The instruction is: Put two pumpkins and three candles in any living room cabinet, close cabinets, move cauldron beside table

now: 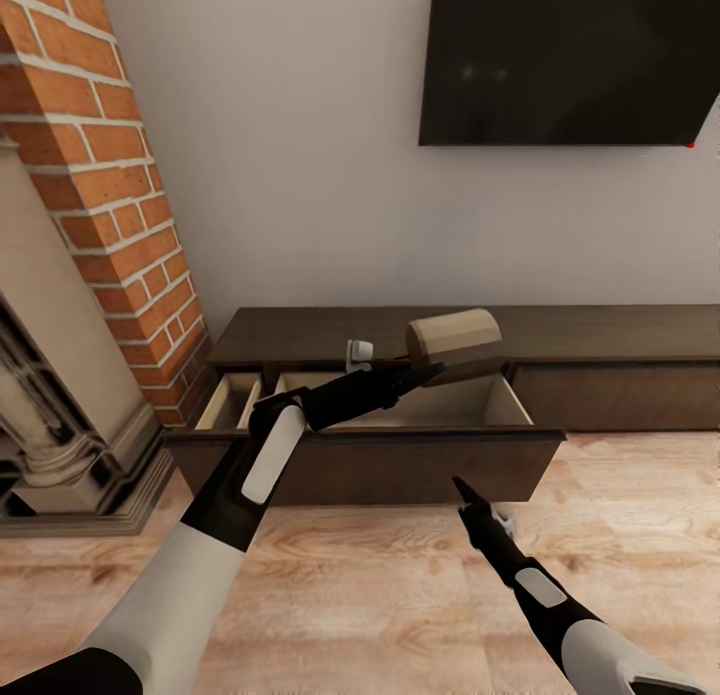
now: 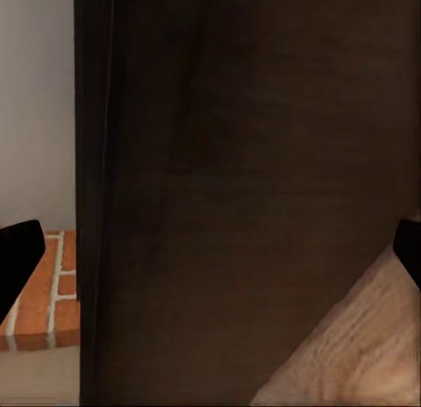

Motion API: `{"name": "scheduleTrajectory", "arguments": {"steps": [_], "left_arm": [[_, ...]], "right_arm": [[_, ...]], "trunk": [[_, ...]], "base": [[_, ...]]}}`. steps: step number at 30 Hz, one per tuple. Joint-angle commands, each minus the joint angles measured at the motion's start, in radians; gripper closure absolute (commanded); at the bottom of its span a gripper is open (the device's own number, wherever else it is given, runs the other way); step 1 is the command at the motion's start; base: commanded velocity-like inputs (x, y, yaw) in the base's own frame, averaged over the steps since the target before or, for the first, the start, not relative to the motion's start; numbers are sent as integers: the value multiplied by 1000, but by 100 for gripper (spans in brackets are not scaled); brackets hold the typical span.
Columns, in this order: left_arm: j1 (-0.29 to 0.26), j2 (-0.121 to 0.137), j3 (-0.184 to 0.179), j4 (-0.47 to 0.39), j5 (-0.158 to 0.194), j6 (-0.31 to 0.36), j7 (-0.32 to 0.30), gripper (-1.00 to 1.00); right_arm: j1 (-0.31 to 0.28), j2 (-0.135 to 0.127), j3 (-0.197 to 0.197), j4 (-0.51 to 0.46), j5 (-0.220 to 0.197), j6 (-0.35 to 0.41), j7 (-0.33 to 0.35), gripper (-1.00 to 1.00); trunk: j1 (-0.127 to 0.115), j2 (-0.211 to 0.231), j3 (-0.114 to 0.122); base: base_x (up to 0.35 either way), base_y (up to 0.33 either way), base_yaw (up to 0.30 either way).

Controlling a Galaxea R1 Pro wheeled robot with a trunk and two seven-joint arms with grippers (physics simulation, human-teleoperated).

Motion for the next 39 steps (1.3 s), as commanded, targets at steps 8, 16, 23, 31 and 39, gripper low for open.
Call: {"name": "scheduleTrajectory", "arguments": {"steps": [8,16,23,31,39], "left_arm": [[0,-1,0,17,5,8,0,100],[-1,-1,0,20,5,8,0,100],[-1,-2,0,21,5,7,19,100],[-1,-2,0,20,6,6,49,100],[-1,-2,0,20,5,6,50,100]], "right_arm": [[-1,-2,0,1,-1,21,2,-100],[-1,-4,1,1,-2,22,5,-100],[-1,-4,1,-1,-1,20,14,-100],[-1,-2,1,-1,-1,12,17,-100],[0,0,2,0,-2,11,10,-100]], "trunk": [[-1,0,3],[-1,0,13],[-1,0,19],[-1,0,19],[-1,0,19]], "base": [[-121,0,-45],[-8,0,-117],[0,0,-74],[0,0,-3],[0,0,0]]}}
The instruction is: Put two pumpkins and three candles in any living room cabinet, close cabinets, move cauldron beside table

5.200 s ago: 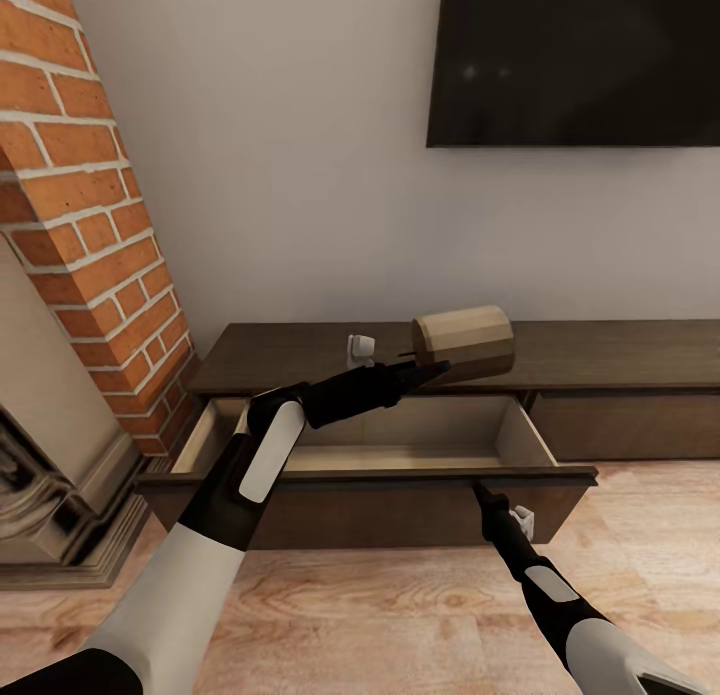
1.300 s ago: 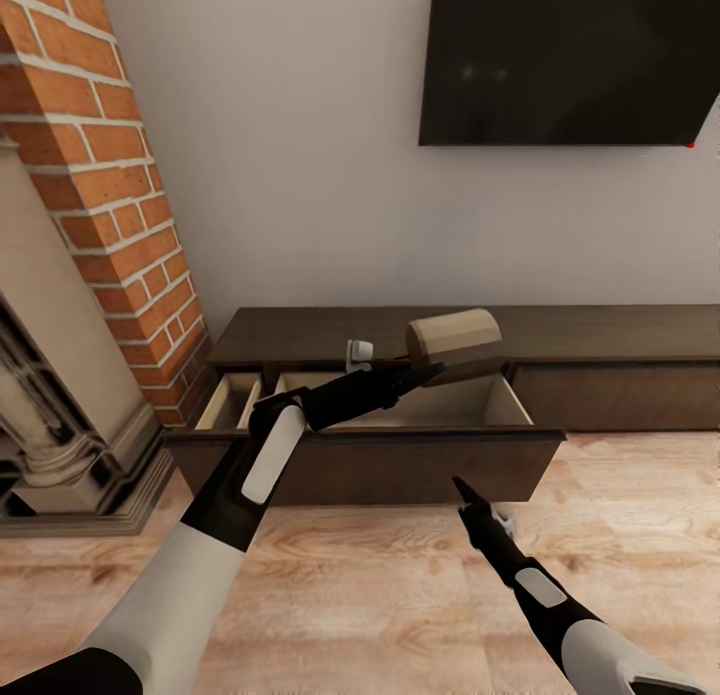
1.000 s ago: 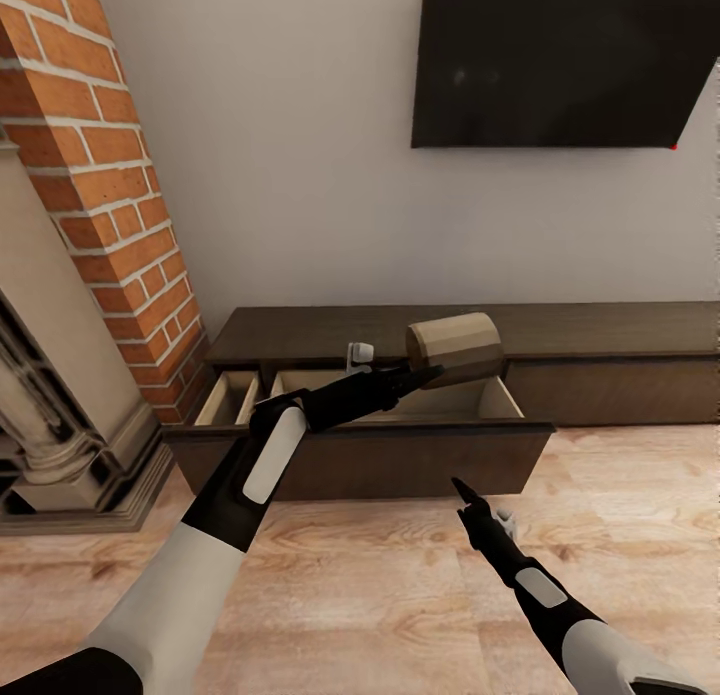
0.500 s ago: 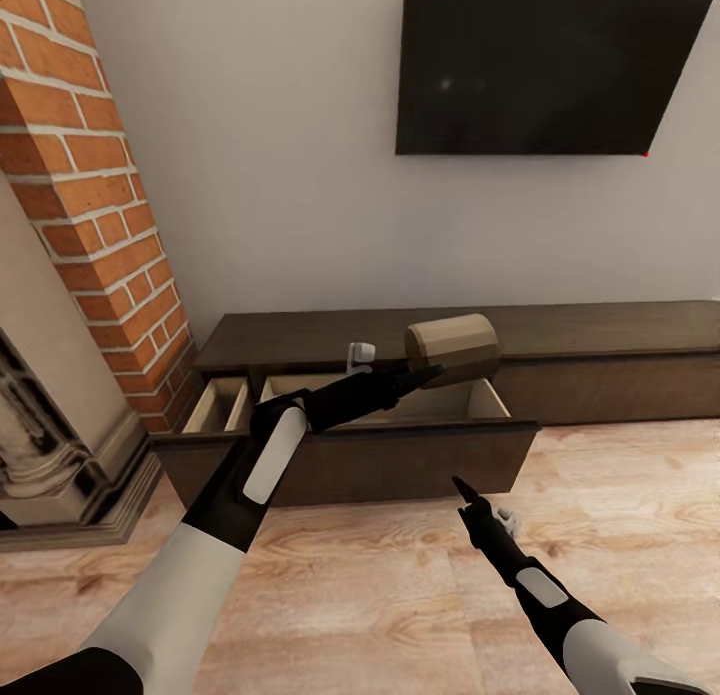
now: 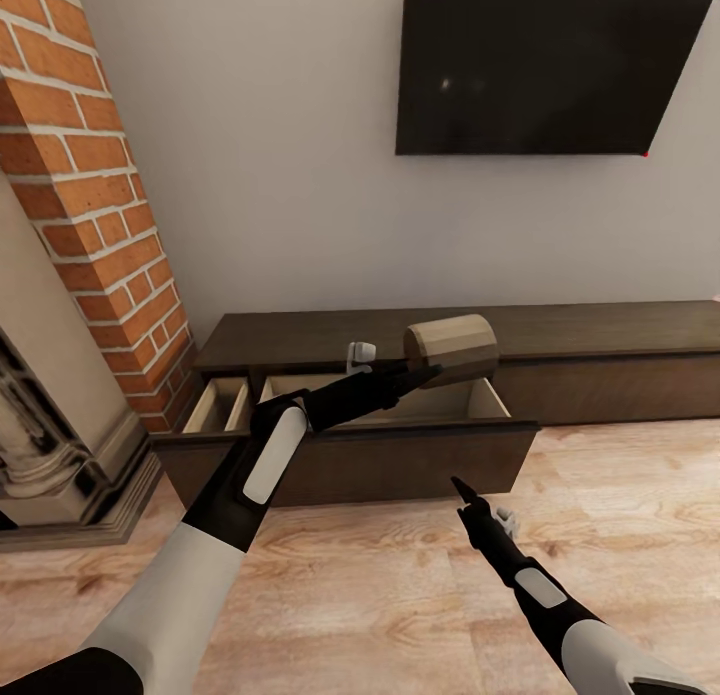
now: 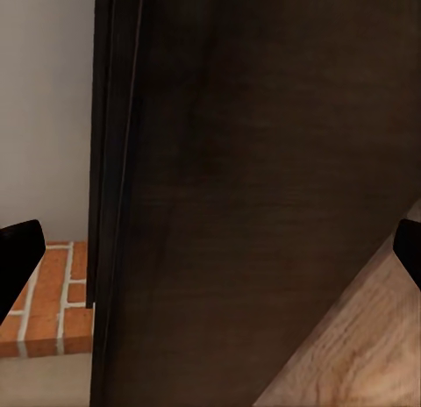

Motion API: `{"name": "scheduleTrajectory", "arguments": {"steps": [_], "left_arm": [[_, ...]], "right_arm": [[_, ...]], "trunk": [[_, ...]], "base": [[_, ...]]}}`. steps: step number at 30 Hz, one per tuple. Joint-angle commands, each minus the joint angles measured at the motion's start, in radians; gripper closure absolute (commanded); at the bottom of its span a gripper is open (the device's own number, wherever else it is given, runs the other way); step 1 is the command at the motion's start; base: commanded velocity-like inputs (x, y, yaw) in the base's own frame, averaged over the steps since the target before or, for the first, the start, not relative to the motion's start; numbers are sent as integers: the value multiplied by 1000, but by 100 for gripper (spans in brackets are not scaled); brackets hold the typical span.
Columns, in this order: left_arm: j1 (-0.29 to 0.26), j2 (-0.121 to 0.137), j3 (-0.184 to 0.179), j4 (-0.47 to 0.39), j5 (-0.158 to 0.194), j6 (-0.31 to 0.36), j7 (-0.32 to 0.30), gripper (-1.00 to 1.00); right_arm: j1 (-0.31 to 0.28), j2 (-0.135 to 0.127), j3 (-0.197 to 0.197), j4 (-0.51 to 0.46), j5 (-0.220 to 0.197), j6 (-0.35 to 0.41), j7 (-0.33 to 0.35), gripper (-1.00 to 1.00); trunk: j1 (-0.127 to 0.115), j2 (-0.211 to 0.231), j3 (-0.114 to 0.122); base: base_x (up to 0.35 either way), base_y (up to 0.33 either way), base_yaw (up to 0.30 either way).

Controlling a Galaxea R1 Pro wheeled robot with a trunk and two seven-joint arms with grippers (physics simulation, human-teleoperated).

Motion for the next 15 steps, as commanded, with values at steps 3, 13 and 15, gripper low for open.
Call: {"name": "scheduleTrajectory", "arguments": {"steps": [3,13,15], "left_arm": [[-1,0,0,0,8,7,1,100],[-1,0,0,0,8,7,4,100],[0,0,0,0,8,7,5,100]], "right_arm": [[0,1,-8,2,-3,10,0,-100],[0,2,-10,2,-10,-14,-3,-100],[-1,2,-10,2,-11,-21,-4,-100]], "trunk": [[0,0,-1],[0,0,1],[0,0,3]], "base": [[0,0,0],[0,0,0],[0,0,0]]}}
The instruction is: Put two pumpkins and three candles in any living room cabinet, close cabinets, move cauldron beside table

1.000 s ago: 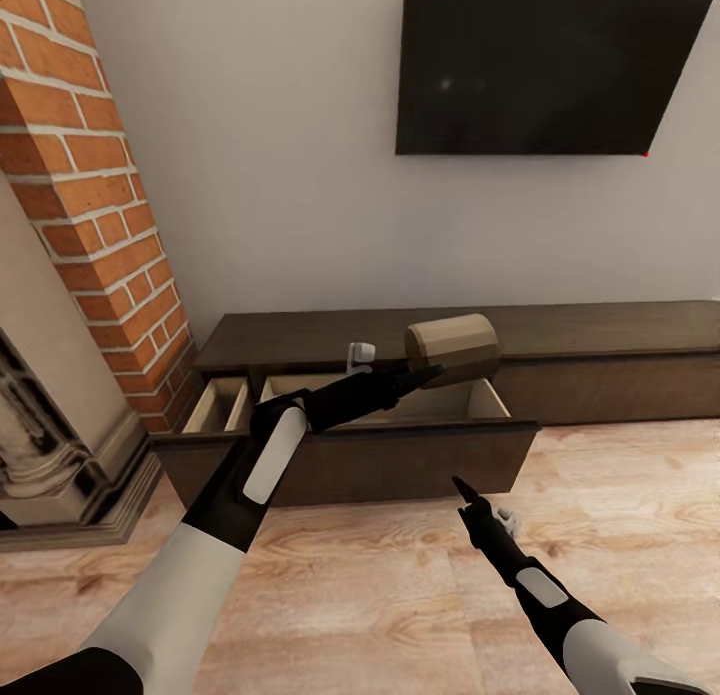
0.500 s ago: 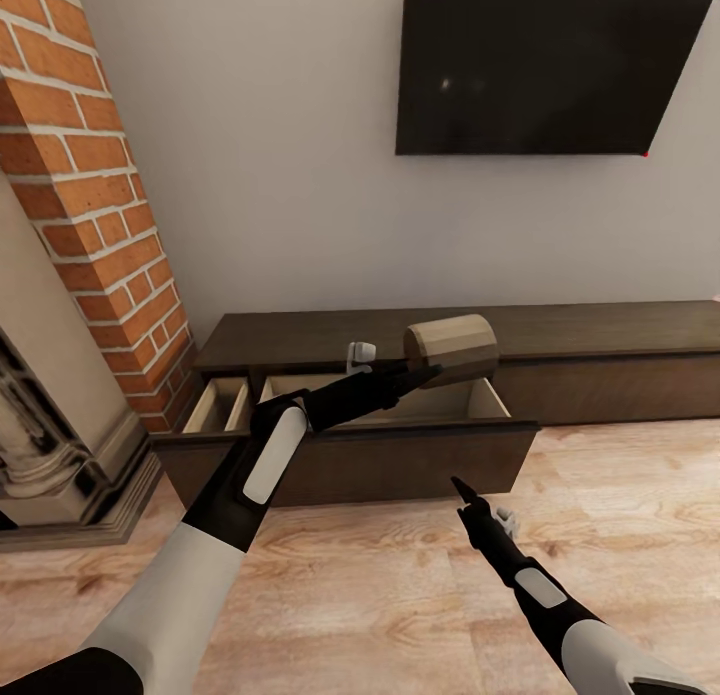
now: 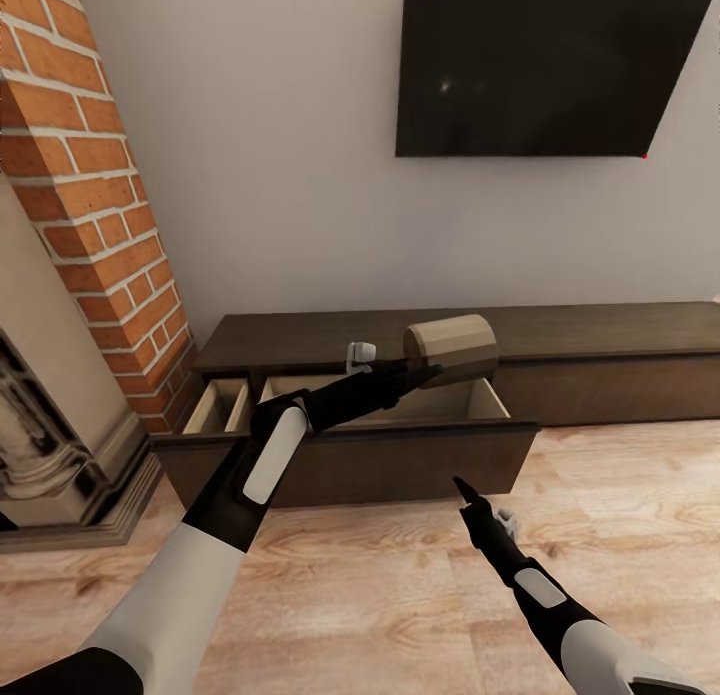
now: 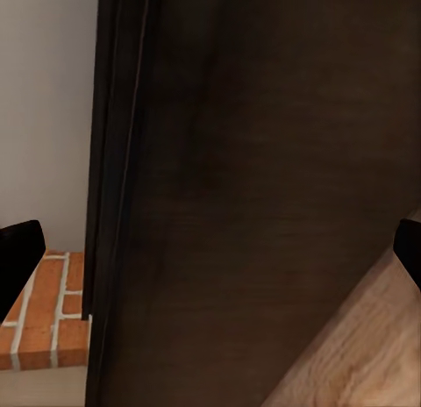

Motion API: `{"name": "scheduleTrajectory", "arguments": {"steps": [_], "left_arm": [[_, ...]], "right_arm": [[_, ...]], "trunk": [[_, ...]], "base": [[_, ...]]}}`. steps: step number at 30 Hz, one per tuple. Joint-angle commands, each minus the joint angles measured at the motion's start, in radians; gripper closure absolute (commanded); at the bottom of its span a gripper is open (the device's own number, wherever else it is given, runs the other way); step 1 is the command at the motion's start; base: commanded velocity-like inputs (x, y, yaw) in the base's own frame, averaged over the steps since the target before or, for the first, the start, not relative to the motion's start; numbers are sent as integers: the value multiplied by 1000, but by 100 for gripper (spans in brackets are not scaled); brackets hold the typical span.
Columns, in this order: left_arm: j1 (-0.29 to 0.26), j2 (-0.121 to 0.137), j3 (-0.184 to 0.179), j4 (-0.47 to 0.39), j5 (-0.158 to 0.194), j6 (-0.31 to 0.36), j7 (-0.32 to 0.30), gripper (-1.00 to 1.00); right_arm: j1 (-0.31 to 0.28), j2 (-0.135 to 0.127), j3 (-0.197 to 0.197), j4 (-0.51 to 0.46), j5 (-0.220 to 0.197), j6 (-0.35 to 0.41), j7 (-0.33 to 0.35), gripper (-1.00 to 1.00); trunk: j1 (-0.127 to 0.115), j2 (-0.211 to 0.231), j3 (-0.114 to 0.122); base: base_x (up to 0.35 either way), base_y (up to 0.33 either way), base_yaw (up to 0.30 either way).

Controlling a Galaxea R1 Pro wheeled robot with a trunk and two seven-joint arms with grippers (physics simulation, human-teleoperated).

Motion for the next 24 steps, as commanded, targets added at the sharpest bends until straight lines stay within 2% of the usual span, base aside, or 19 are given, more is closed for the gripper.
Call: {"name": "scheduleTrajectory", "arguments": {"steps": [1,7,14,24], "left_arm": [[-1,0,0,0,7,7,1,100],[-1,0,0,0,7,7,1,100],[-1,0,0,0,7,7,1,100],[-1,0,0,0,7,7,1,100]], "right_arm": [[-1,0,-8,1,-3,9,4,-100],[-1,0,-8,1,-1,-44,4,-100],[-1,0,-7,1,0,-51,4,-100],[-1,0,-8,1,0,-52,4,-100]], "trunk": [[0,0,0],[0,0,9],[0,0,20],[0,0,22]], "base": [[0,0,0],[0,0,0],[0,0,-25],[0,0,-5]]}}
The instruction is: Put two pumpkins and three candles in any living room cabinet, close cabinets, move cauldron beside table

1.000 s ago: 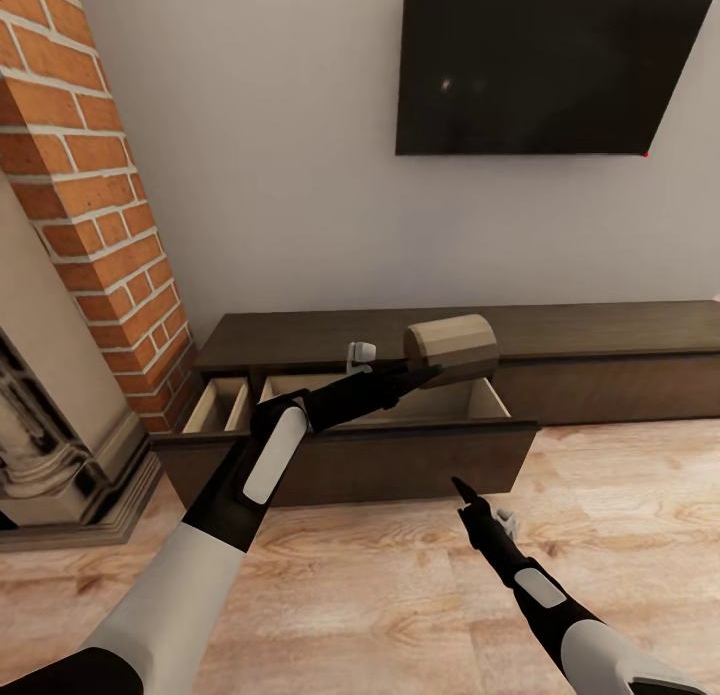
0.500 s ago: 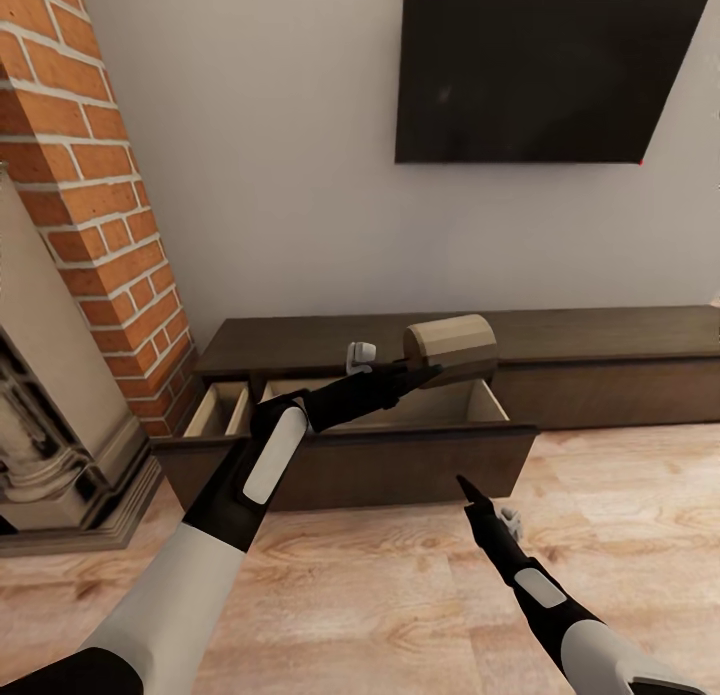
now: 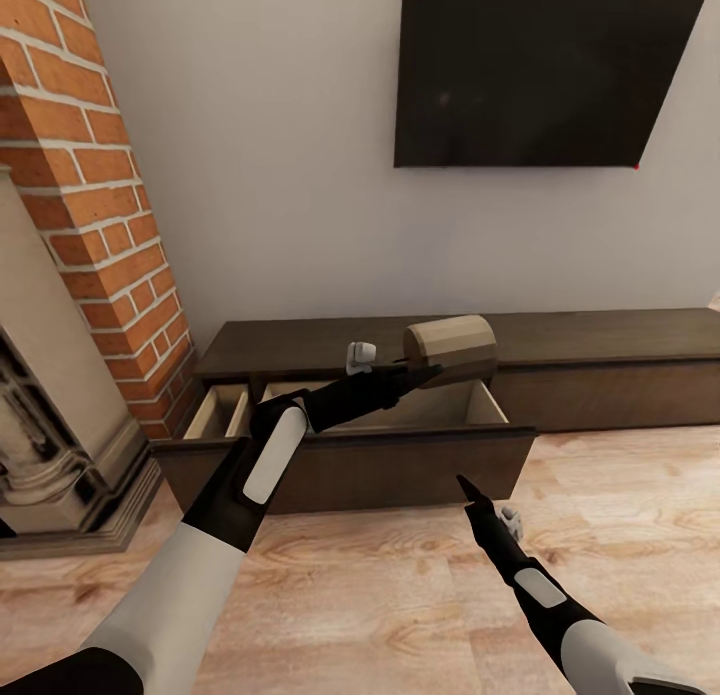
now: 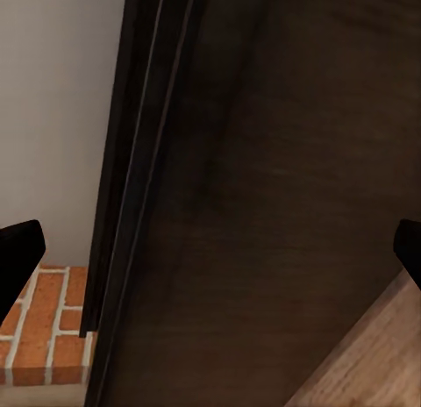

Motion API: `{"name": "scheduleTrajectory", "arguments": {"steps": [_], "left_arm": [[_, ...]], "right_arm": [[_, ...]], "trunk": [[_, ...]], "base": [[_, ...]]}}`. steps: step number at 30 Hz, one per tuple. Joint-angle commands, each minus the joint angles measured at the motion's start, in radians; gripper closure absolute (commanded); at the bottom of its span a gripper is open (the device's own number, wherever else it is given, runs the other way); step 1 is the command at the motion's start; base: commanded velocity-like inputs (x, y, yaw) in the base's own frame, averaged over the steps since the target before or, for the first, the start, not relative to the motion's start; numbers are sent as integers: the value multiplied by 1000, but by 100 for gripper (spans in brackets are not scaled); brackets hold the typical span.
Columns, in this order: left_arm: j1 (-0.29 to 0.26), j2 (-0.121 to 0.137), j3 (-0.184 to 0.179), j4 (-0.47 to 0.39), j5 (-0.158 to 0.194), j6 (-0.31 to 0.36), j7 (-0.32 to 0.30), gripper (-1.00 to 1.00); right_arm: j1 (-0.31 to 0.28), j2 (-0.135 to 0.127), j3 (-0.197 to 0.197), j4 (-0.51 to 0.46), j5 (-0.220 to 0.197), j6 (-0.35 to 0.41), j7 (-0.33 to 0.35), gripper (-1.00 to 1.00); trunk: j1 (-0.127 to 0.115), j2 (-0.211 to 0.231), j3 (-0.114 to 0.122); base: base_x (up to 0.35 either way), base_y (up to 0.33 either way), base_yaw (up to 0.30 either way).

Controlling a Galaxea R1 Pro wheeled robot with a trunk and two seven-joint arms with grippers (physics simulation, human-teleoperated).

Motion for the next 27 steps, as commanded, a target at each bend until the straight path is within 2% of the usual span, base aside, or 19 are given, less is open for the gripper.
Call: {"name": "scheduleTrajectory", "arguments": {"steps": [1,10,24,27], "left_arm": [[-1,0,0,0,8,8,0,100],[-1,-1,0,0,8,8,2,100],[0,0,0,0,7,8,2,100],[-1,0,0,0,7,8,2,100]], "right_arm": [[-1,0,-6,1,0,7,4,-100],[0,0,-6,2,0,6,4,-100],[-1,0,-5,2,0,5,3,-100],[-1,1,-6,2,1,-29,3,-100]], "trunk": [[0,0,-1],[0,0,2],[0,0,24],[0,0,28]], "base": [[0,0,-18],[0,0,-68],[0,0,0],[-142,-5,24]]}}
